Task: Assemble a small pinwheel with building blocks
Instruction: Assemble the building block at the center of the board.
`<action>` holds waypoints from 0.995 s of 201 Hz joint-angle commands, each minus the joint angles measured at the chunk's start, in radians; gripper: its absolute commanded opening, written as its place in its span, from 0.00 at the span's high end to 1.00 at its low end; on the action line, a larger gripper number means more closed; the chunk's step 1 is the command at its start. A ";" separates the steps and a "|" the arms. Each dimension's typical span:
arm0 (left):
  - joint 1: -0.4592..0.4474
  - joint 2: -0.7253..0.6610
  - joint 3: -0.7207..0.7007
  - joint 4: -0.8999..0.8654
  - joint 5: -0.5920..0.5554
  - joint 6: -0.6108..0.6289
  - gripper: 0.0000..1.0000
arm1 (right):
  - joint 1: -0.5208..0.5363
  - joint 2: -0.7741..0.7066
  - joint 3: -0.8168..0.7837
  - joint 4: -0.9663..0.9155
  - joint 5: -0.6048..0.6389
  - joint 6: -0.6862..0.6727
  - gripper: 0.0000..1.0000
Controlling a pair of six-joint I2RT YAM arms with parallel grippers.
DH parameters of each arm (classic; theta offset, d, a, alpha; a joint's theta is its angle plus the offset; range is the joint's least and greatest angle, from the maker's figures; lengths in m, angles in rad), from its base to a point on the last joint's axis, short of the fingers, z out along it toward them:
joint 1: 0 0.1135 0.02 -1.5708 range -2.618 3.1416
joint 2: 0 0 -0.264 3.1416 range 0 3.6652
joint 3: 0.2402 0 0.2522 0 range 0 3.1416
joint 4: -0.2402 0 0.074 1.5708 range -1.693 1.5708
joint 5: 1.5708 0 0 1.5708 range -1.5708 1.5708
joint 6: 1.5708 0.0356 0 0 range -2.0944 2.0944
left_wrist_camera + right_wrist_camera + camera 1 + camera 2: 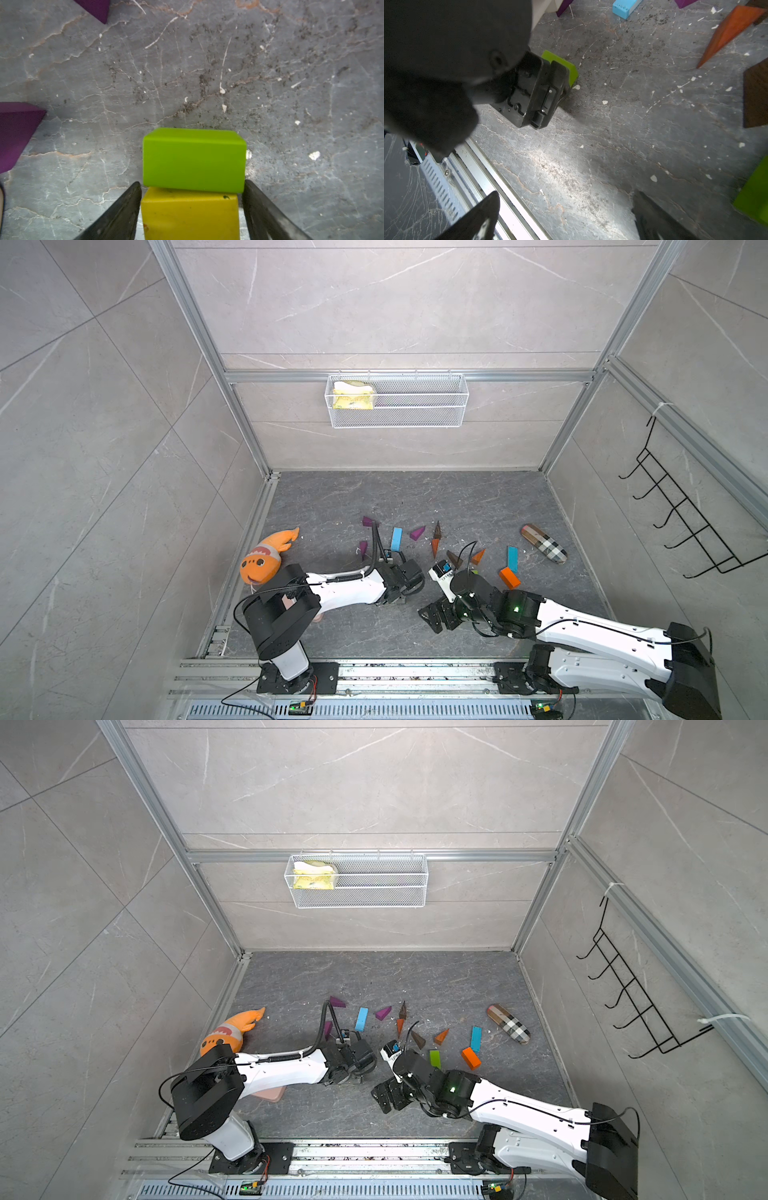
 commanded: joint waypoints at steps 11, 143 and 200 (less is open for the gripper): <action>-0.006 -0.006 0.008 -0.038 -0.012 -0.029 0.27 | -0.006 0.015 -0.012 0.020 -0.016 0.005 0.00; -0.007 0.019 0.037 -0.049 -0.028 -0.011 0.35 | -0.006 0.031 0.000 0.025 -0.022 0.002 0.00; -0.005 0.025 0.039 -0.042 -0.025 -0.006 0.36 | -0.006 0.031 -0.001 0.026 -0.023 0.001 0.00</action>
